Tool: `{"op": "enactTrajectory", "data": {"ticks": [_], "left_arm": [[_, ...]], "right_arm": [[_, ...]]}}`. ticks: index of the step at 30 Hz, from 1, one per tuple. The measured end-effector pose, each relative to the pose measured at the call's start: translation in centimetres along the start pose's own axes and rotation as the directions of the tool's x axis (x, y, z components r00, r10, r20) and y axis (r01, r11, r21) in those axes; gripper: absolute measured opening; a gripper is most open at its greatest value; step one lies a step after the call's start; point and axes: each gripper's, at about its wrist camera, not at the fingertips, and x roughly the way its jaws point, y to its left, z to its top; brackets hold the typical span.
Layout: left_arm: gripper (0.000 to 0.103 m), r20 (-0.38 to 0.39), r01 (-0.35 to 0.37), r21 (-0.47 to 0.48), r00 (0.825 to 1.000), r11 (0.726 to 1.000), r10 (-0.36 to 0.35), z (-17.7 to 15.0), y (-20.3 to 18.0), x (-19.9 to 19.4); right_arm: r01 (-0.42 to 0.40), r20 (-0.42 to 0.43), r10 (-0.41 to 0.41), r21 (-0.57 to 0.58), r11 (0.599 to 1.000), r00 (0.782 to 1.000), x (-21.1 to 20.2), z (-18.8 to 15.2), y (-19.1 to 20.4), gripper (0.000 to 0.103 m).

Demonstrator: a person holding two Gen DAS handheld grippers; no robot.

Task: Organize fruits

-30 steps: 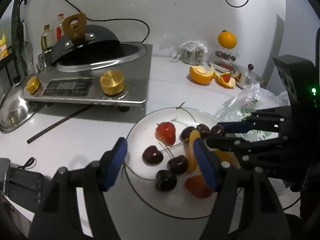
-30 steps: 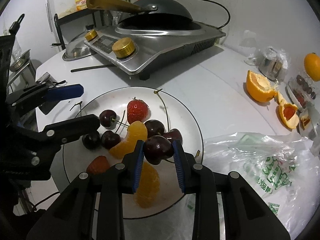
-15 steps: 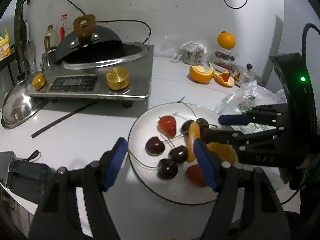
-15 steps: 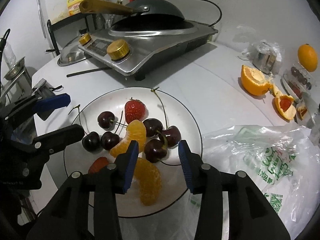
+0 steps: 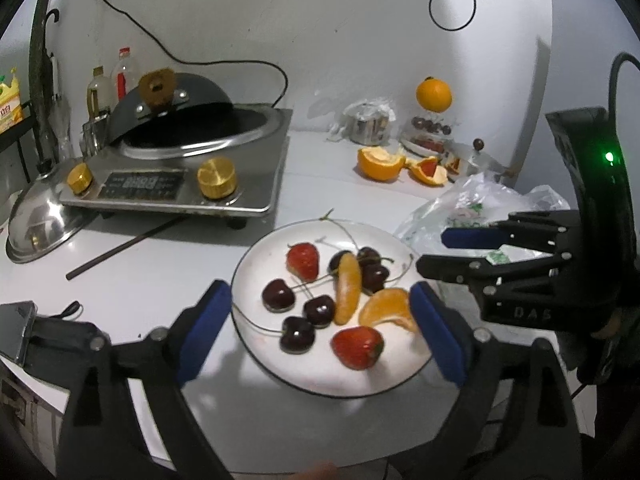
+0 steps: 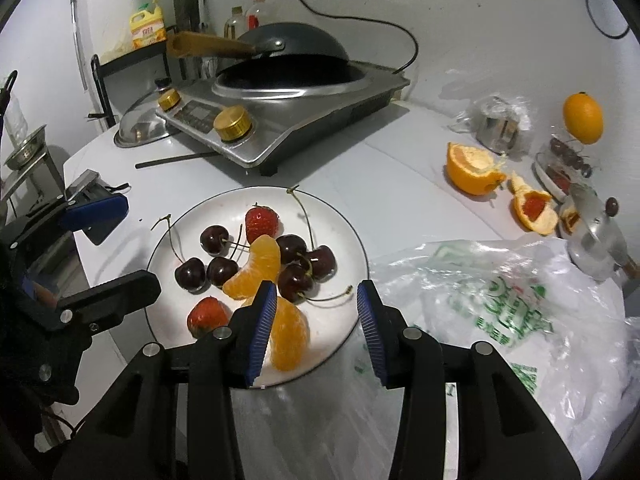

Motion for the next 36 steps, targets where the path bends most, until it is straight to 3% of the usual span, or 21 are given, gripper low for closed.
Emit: {"op": "enactTrajectory", "data": {"ticks": [12, 20, 22, 31, 36], "left_arm": [[0.095, 0.047, -0.011, 0.039, 0.999, 0.999, 0.009, 0.3, -3.7, -3.9], [0.095, 0.126, -0.009, 0.062, 0.992, 0.998, 0.001, 0.9, -6.4, -7.5], [0.095, 0.138, -0.014, 0.071, 0.99, 0.997, 0.004, 1.1, -7.0, -8.3], [0.096, 0.195, -0.028, 0.094, 0.981, 0.995, 0.009, 2.0, -9.8, -12.1], [0.096, 0.256, -0.039, 0.123, 0.967, 0.992, 0.006, 2.9, -11.2, -15.0]], "right_arm": [[0.047, 0.083, -0.049, 0.025, 0.999, 0.995, -6.2, -2.1, -0.9, 0.044], [0.097, 0.153, -0.105, 0.056, 0.994, 0.983, -11.2, -3.7, -1.6, 0.045], [0.106, 0.171, -0.115, 0.062, 0.992, 0.978, -12.3, -3.9, -1.7, 0.049], [0.156, 0.284, -0.175, 0.088, 0.984, 0.943, -18.3, -4.8, -1.3, 0.053], [0.167, 0.347, -0.189, 0.093, 0.982, 0.919, -21.6, -4.8, -0.7, 0.055]]}}
